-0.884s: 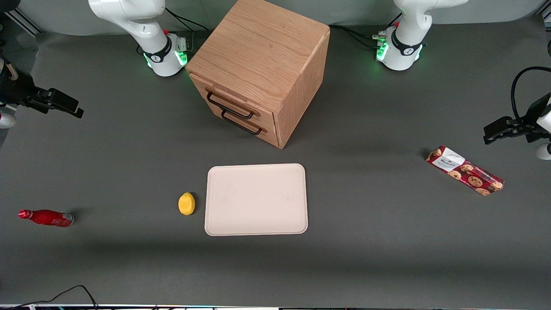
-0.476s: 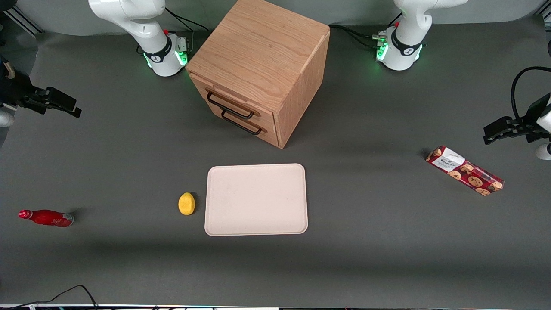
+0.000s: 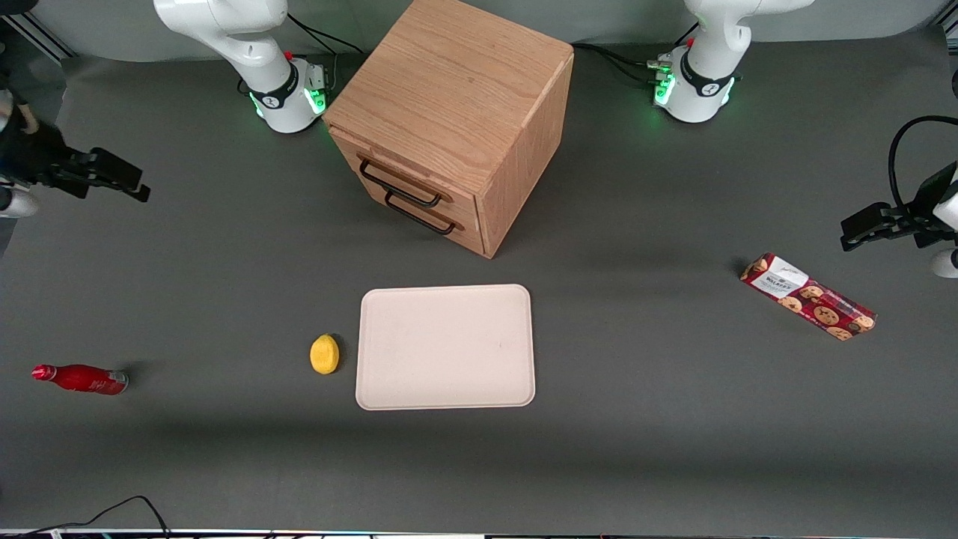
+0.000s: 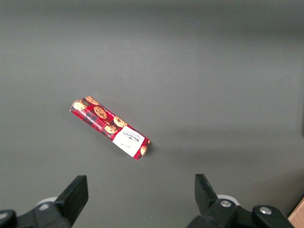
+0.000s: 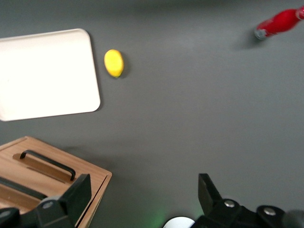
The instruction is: Open upper drawer
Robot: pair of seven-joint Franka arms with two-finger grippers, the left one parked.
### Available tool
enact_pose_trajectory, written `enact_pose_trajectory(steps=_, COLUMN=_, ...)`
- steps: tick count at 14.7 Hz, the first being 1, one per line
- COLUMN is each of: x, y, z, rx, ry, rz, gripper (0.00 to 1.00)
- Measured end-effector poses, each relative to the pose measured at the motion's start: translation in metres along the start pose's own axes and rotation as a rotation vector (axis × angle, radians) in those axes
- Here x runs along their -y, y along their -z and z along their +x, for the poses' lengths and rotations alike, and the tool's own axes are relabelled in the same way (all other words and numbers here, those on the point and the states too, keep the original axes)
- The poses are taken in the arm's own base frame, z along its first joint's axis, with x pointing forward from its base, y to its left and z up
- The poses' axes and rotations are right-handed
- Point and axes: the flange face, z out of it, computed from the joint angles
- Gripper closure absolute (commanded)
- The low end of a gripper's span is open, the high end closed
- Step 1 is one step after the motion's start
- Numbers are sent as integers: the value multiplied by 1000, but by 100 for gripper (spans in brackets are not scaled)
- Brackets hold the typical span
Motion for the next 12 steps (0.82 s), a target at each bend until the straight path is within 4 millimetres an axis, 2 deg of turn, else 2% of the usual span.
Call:
enact_pose_trajectory(steps=4, x=89, y=-3, z=-23, rx=0, ry=159, rz=-16, gripper=0)
enact_pose_trajectory(steps=5, x=120, y=-4, z=-34, rx=0, ry=205, rz=-22, gripper=0)
enact_pose_trajectory(steps=10, x=198, y=-13, z=-72, rx=10, ry=330, rz=-38, gripper=0)
enact_pose_trajectory(steps=12, x=220, y=-20, z=-83, rx=22, ry=373, rz=-42, gripper=0)
